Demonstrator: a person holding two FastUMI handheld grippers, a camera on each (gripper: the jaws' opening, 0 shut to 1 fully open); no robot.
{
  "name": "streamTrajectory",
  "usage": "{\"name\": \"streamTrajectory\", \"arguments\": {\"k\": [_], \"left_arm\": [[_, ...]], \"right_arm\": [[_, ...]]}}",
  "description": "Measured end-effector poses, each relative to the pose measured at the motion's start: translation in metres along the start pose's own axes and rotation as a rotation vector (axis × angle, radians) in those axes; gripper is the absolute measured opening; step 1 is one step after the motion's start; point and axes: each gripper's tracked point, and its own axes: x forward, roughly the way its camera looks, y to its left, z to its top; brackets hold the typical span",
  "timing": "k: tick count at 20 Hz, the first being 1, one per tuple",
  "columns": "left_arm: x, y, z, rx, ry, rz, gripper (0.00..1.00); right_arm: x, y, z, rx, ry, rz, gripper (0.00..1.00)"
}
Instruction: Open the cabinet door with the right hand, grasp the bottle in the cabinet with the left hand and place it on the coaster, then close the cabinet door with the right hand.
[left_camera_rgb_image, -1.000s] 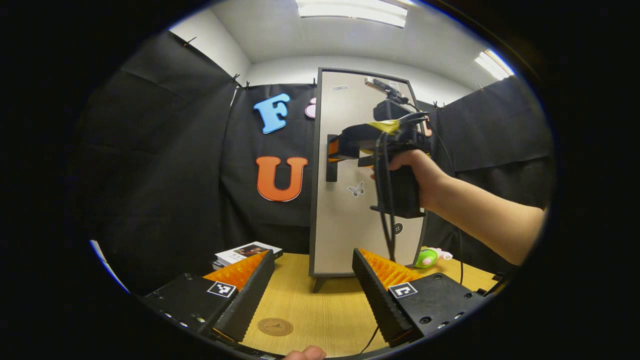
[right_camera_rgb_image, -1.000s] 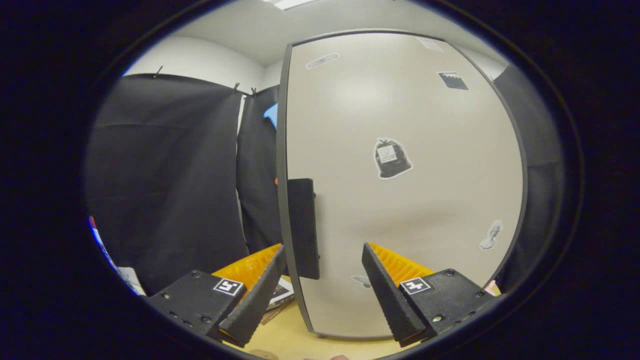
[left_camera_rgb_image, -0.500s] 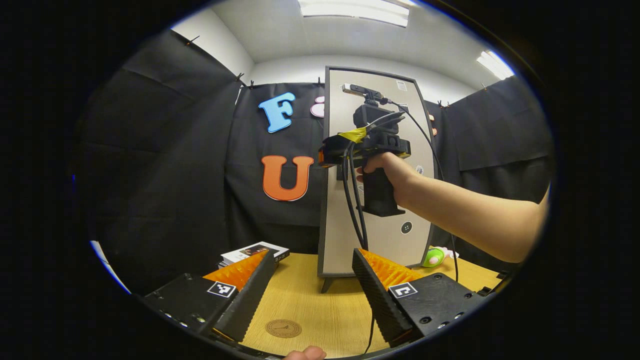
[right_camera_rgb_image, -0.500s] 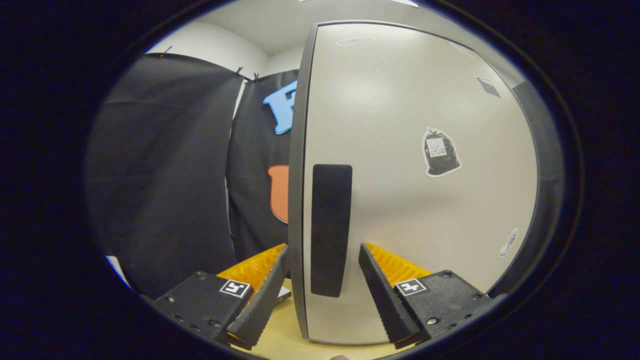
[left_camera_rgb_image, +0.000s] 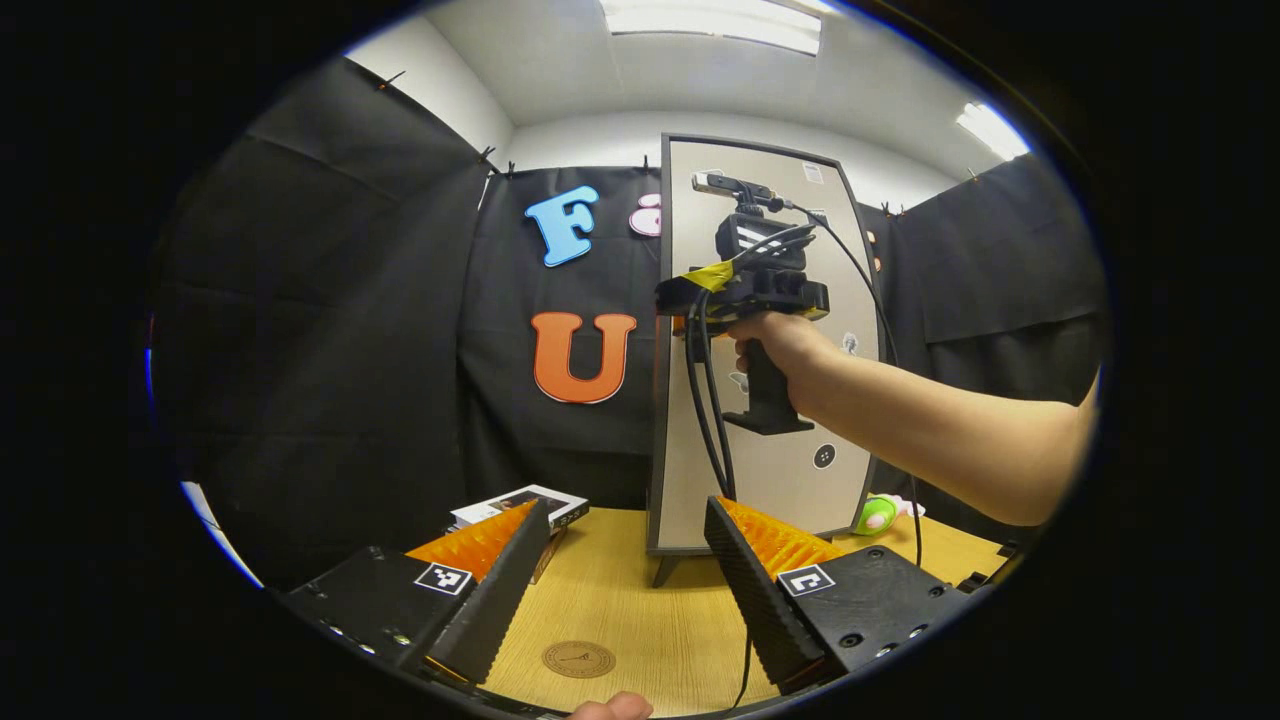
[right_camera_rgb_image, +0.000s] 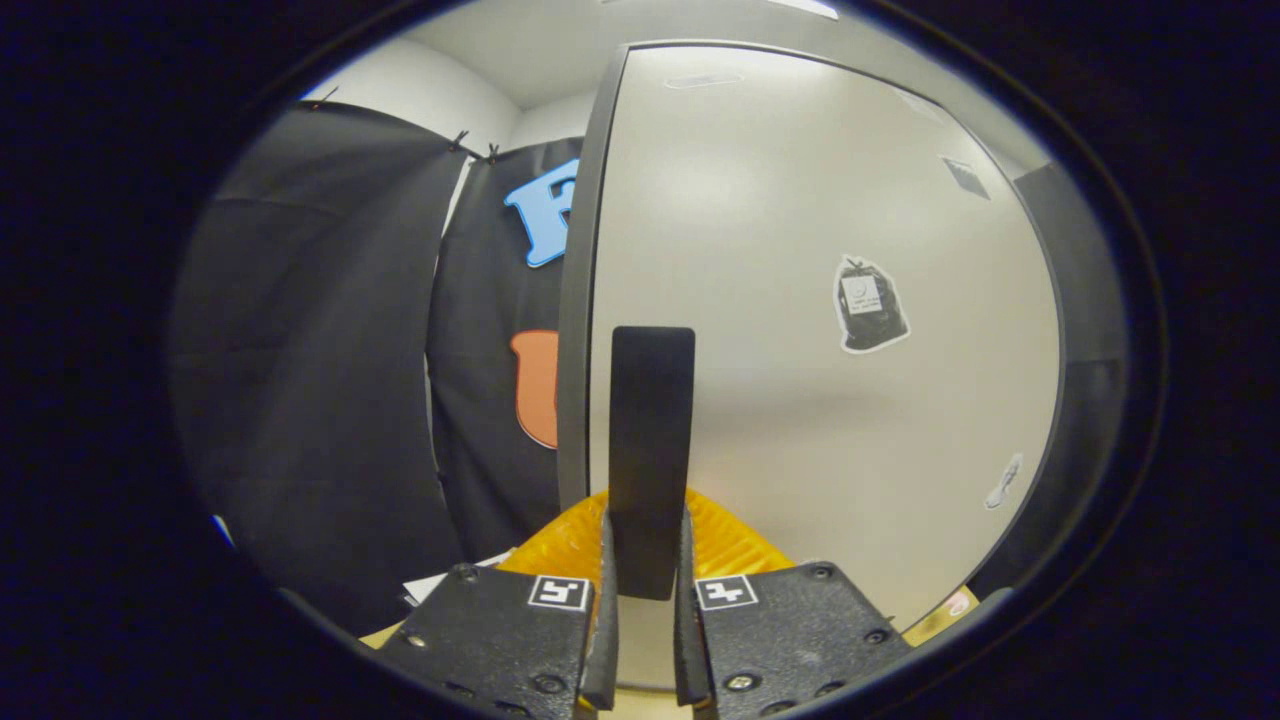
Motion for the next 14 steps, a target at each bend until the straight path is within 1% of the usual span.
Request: {"name": "streamTrajectory", "arguments": {"k": [3, 6, 10, 14], "left_arm": [[-0.001, 0.002, 0.002, 0.0, -0.004, -0.001, 0.95], [-0.001, 0.004, 0.003, 0.0, -0.009, -0.004, 0.95], [-0.003, 0.008, 0.004, 0.0, -0.016, -0.002, 0.95], [-0.003, 0.006, 0.009, 0.001, -0.027, -0.01, 0.95]], "right_arm": [[-0.005, 0.001, 0.0, 0.007, 0.009, 0.02, 0.23], [-0.021, 0.003, -0.002, 0.014, 0.018, 0.07, 0.23], [-0.066, 0.005, -0.006, 0.011, 0.018, 0.166, 0.23], [-0.121, -0.006, -0.009, 0.006, 0.019, 0.233, 0.23]]}}
